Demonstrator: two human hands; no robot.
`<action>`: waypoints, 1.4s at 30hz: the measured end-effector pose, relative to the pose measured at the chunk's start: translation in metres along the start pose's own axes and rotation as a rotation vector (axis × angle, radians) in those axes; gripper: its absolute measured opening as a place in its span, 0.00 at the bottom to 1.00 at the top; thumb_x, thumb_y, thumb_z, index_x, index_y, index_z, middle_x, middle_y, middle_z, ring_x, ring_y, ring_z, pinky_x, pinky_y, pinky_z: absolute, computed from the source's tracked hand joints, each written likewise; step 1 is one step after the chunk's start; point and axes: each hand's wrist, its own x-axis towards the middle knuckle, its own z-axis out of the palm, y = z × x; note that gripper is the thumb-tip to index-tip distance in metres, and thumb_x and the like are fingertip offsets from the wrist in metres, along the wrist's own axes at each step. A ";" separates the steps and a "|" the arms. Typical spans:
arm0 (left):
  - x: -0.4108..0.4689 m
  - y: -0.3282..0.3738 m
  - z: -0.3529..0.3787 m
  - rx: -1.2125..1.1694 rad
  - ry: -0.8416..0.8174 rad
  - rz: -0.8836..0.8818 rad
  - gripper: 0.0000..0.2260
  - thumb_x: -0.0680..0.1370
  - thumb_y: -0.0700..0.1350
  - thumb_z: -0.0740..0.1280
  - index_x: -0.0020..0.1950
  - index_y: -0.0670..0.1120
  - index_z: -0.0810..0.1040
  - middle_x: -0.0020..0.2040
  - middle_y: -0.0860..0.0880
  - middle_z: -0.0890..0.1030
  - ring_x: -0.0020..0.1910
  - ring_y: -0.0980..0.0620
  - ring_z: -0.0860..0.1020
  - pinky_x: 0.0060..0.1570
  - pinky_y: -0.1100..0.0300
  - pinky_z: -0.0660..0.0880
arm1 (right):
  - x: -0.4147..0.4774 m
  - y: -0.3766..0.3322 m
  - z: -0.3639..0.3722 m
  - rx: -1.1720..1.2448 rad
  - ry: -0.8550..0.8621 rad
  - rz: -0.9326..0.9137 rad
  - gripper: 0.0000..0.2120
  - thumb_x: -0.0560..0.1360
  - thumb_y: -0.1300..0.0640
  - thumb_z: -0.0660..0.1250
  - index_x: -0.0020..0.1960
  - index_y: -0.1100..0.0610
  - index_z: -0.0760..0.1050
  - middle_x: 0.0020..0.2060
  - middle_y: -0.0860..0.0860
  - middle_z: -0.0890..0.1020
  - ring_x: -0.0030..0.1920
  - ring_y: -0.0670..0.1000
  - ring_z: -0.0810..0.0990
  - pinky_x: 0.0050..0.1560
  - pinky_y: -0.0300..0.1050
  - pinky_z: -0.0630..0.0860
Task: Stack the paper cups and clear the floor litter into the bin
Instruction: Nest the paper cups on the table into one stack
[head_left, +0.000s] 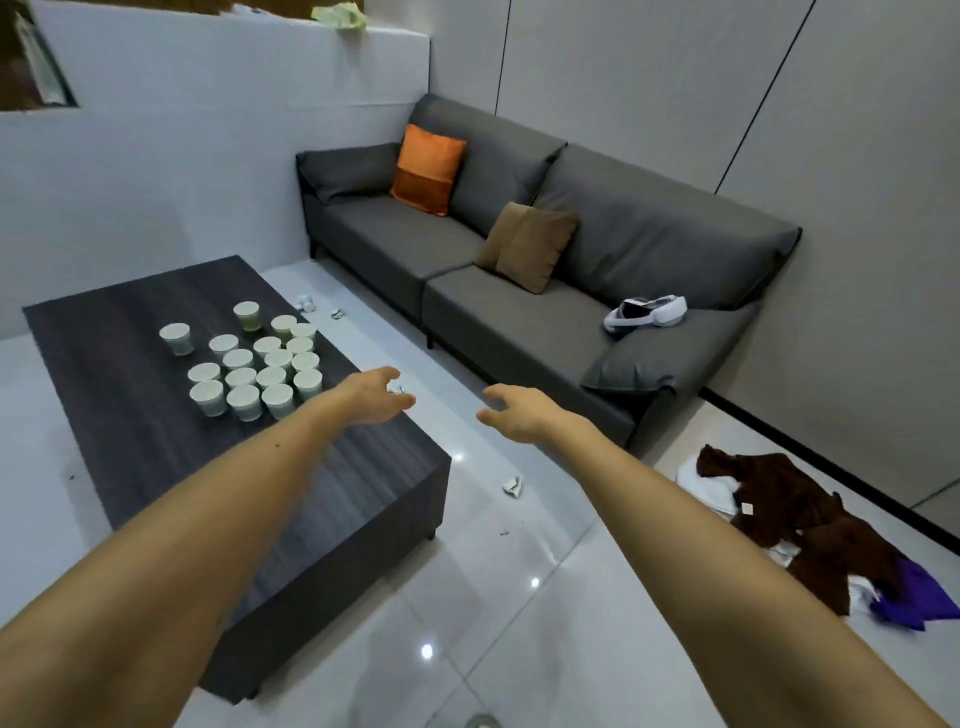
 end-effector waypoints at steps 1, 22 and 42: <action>0.024 0.009 -0.003 0.000 -0.002 -0.017 0.27 0.77 0.54 0.61 0.73 0.47 0.59 0.72 0.45 0.65 0.71 0.45 0.63 0.67 0.57 0.60 | 0.023 0.009 -0.014 -0.013 -0.015 -0.004 0.25 0.78 0.47 0.56 0.73 0.53 0.57 0.73 0.53 0.61 0.71 0.55 0.64 0.69 0.50 0.63; 0.330 -0.054 -0.109 -0.114 0.187 -0.572 0.24 0.77 0.50 0.61 0.72 0.45 0.61 0.69 0.41 0.70 0.66 0.41 0.68 0.61 0.55 0.66 | 0.452 -0.092 -0.135 -0.346 -0.343 -0.549 0.23 0.79 0.48 0.55 0.72 0.55 0.60 0.71 0.55 0.66 0.69 0.57 0.65 0.68 0.49 0.63; 0.418 -0.112 -0.084 -0.656 0.441 -1.171 0.22 0.76 0.53 0.61 0.69 0.49 0.66 0.69 0.47 0.69 0.66 0.47 0.69 0.66 0.54 0.65 | 0.676 -0.228 -0.084 -0.684 -0.741 -1.152 0.21 0.78 0.48 0.56 0.69 0.53 0.64 0.66 0.56 0.71 0.63 0.57 0.72 0.63 0.49 0.70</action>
